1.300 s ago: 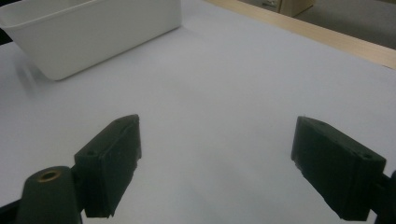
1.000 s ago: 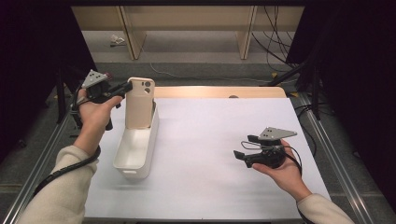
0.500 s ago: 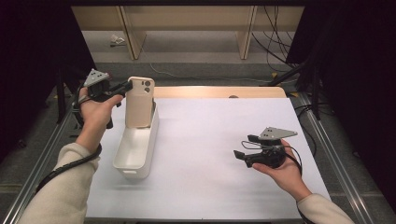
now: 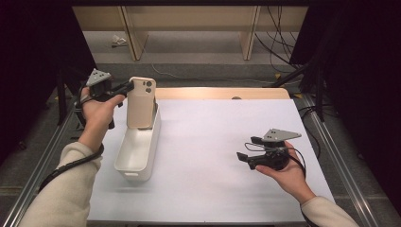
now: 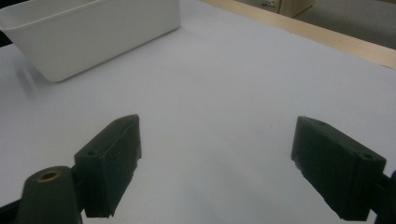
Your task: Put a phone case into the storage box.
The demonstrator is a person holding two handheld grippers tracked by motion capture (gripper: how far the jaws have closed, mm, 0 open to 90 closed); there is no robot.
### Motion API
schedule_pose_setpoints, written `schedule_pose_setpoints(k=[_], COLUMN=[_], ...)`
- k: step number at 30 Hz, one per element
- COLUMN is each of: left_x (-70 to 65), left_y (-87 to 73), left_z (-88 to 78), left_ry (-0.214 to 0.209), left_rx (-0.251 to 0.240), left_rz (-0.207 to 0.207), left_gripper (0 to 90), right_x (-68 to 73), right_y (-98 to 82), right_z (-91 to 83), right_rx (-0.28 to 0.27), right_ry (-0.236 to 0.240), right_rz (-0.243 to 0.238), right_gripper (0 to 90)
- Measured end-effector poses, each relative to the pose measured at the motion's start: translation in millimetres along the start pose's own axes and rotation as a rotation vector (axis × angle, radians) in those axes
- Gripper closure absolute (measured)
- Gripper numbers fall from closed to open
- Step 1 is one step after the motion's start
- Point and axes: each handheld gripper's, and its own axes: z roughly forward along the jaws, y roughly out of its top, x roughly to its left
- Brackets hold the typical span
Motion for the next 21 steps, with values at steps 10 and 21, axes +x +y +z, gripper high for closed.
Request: schedule_pose_setpoints(k=[10, 21], left_x=[3.4, 6.6], left_y=[-1.0, -2.9], left_z=[4.2, 7.6], left_ry=[0.007, 0.014], left_rx=[0.001, 0.0], left_rz=[-0.004, -0.008], left_gripper=[82.4, 82.4], right_x=[-0.2, -0.1], right_y=[0.1, 0.3], right_z=[-0.1, -0.3], right_rx=[-0.002, -0.003], right_ry=[0.0, -0.002], right_rz=[0.0, 0.0], right_gripper=[16.9, 16.9])
